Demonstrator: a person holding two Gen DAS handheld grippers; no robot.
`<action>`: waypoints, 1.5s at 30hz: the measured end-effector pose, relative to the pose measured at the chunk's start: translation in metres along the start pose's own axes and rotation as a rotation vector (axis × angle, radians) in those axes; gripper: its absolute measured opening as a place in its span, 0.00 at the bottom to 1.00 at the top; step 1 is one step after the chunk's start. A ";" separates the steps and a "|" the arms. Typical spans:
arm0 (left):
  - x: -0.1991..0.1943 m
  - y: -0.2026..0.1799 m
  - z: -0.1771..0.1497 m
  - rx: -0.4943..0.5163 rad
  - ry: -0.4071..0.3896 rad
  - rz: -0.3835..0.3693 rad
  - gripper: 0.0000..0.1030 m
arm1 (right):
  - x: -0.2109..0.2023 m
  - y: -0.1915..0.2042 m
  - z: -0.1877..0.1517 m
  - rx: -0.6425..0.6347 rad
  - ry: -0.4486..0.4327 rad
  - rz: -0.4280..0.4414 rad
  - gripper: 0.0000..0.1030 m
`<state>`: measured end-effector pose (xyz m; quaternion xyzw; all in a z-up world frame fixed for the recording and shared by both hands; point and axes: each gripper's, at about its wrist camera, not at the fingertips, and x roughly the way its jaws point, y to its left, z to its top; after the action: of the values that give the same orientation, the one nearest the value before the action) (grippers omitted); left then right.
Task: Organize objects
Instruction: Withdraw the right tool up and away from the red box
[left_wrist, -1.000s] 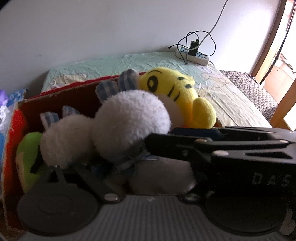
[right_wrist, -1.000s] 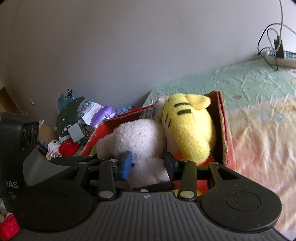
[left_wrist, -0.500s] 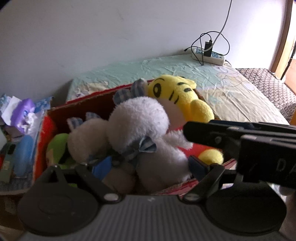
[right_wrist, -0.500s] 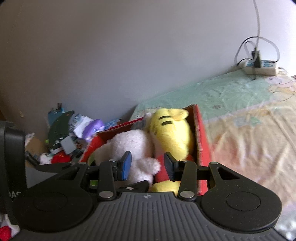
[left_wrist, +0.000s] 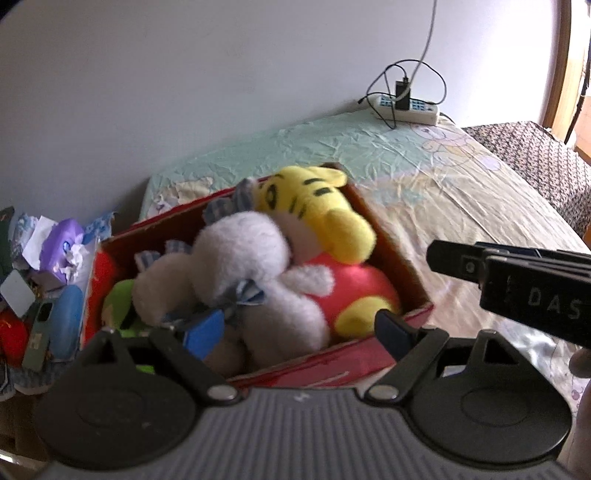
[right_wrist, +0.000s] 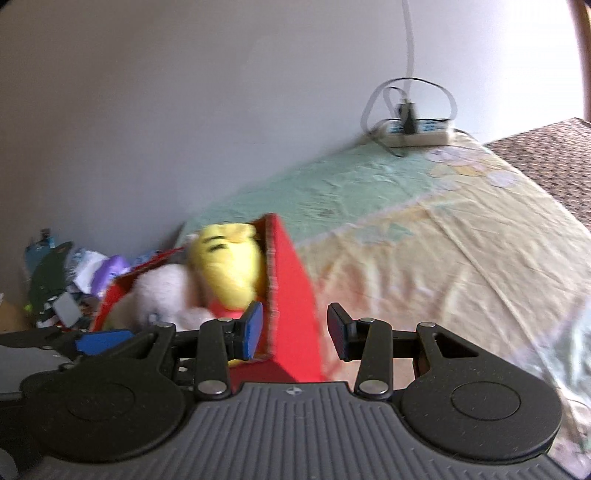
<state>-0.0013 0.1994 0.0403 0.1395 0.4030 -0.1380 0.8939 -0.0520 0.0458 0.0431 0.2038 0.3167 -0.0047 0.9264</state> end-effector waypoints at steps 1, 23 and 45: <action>0.000 -0.005 0.000 0.006 0.002 -0.001 0.85 | -0.003 -0.004 -0.001 0.005 0.003 -0.025 0.42; 0.011 -0.116 0.007 0.119 0.034 -0.138 0.85 | -0.019 -0.091 -0.007 0.105 0.075 -0.365 0.44; -0.006 -0.121 0.026 0.103 0.025 -0.089 0.85 | -0.013 -0.088 0.013 0.061 0.102 -0.353 0.54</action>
<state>-0.0310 0.0794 0.0447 0.1692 0.4123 -0.1962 0.8734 -0.0674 -0.0415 0.0271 0.1730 0.3938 -0.1666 0.8873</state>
